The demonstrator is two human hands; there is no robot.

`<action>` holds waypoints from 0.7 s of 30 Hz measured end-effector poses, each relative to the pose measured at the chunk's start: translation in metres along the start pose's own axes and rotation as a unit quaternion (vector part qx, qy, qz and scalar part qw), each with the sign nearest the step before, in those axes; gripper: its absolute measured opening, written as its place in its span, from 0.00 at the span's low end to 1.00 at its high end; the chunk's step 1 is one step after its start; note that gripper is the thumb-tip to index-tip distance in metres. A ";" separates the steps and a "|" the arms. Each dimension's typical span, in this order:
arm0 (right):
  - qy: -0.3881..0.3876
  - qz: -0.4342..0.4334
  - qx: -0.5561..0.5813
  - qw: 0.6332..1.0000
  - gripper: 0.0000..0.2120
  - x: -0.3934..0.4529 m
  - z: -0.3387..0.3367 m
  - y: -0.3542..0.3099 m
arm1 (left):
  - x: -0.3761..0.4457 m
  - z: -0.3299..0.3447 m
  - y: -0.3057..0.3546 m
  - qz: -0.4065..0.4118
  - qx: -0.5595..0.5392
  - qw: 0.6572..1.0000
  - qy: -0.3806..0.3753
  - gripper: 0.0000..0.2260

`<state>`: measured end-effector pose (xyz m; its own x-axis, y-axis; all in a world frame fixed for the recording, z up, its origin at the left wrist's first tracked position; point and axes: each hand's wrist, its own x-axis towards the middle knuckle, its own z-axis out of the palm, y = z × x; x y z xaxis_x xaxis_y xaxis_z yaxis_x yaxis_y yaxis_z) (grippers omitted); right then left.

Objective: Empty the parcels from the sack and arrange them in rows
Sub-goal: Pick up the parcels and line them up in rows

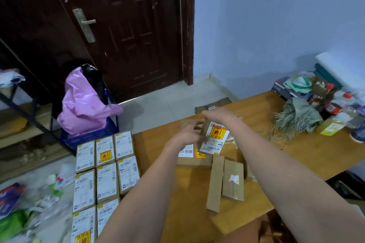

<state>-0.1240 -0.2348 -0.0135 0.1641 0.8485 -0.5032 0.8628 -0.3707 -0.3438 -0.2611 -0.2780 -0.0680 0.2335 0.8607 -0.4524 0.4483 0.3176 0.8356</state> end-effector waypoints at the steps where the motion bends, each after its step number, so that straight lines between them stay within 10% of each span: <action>1: -0.015 -0.015 0.004 1.000 0.35 -0.012 0.004 -0.013 | -0.006 -0.007 -0.005 -0.001 -0.010 1.000 0.003 0.34; 11: -0.209 -0.160 0.079 0.962 0.34 -0.065 0.089 -0.081 | -0.091 -0.091 -0.101 -0.062 -0.029 0.995 0.066 0.28; 21: -0.320 -0.067 0.266 0.907 0.28 -0.092 0.200 -0.081 | -0.184 -0.140 -0.214 -0.161 -0.125 0.970 0.135 0.34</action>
<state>-0.3050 -0.3583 -0.0979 -0.3822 0.5697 -0.7276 0.4742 -0.5549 -0.6836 -0.5207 -0.4487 -0.1195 -0.1336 0.7634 -0.6320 0.2297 0.6442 0.7295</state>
